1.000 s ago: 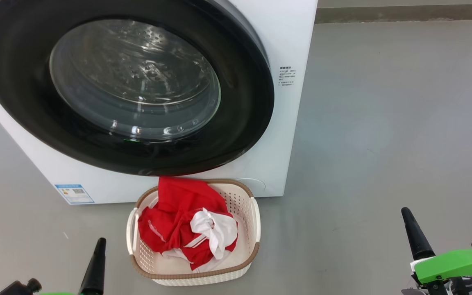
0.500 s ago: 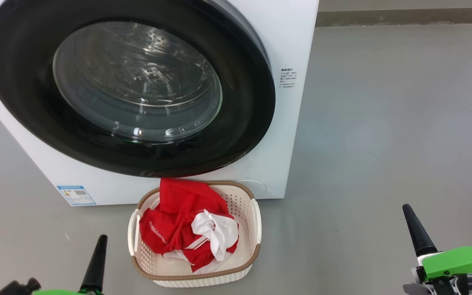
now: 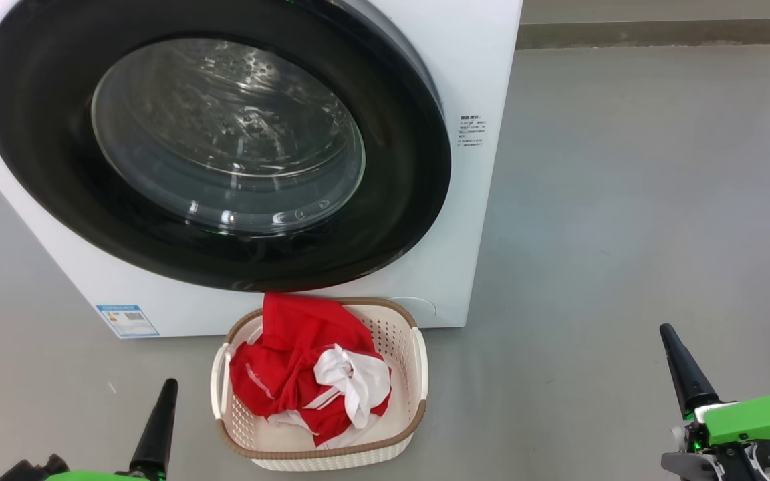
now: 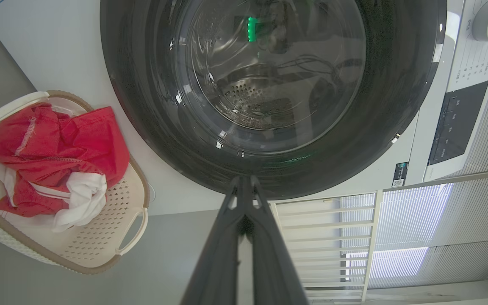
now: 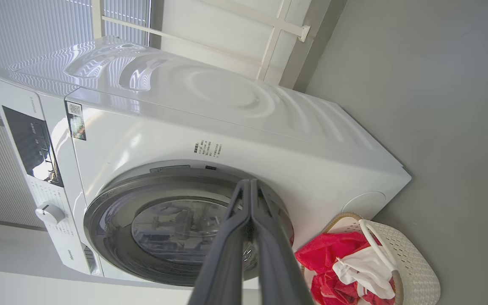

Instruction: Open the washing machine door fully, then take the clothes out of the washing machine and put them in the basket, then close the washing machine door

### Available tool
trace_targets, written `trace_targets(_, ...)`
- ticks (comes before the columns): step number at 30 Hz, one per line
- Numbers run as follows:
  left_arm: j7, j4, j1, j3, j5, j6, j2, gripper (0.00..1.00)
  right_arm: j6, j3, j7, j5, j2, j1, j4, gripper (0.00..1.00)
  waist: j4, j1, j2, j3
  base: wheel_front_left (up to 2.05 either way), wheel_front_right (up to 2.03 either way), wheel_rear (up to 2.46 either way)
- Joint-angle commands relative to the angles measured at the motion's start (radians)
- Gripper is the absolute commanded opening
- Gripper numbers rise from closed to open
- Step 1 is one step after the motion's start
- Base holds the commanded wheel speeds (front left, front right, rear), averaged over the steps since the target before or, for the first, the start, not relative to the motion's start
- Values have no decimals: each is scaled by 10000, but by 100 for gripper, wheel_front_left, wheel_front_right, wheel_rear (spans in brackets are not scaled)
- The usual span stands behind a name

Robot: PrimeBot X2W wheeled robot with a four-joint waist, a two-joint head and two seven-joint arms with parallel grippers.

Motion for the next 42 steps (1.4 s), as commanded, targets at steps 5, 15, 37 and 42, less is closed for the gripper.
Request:
trace_targets(5, 229, -226, -533, 368, -793, -55, 92, 0, -4, 56, 243, 672, -41, -533, -369, 0, 17, -1, 0, -34, 0, 0, 0)
trace_targets(15, 514, -228, -624, 409, -1915, -60, 93, 0, -7, -58, 539, 1574, 23, -606, -465, 0, 45, -1, 0, -95, 0, 0, 0)
trace_targets(37, 512, -228, -624, 407, -1916, -60, 93, 0, -7, -75, 553, 1559, 35, -608, -464, 0, 45, -1, 0, -95, 0, 0, 0)
trace_targets(42, 512, -228, -624, 407, -1917, -60, 93, 0, -7, -79, 556, 1556, 37, -608, -464, 0, 45, -1, 0, -95, 0, 0, 0)
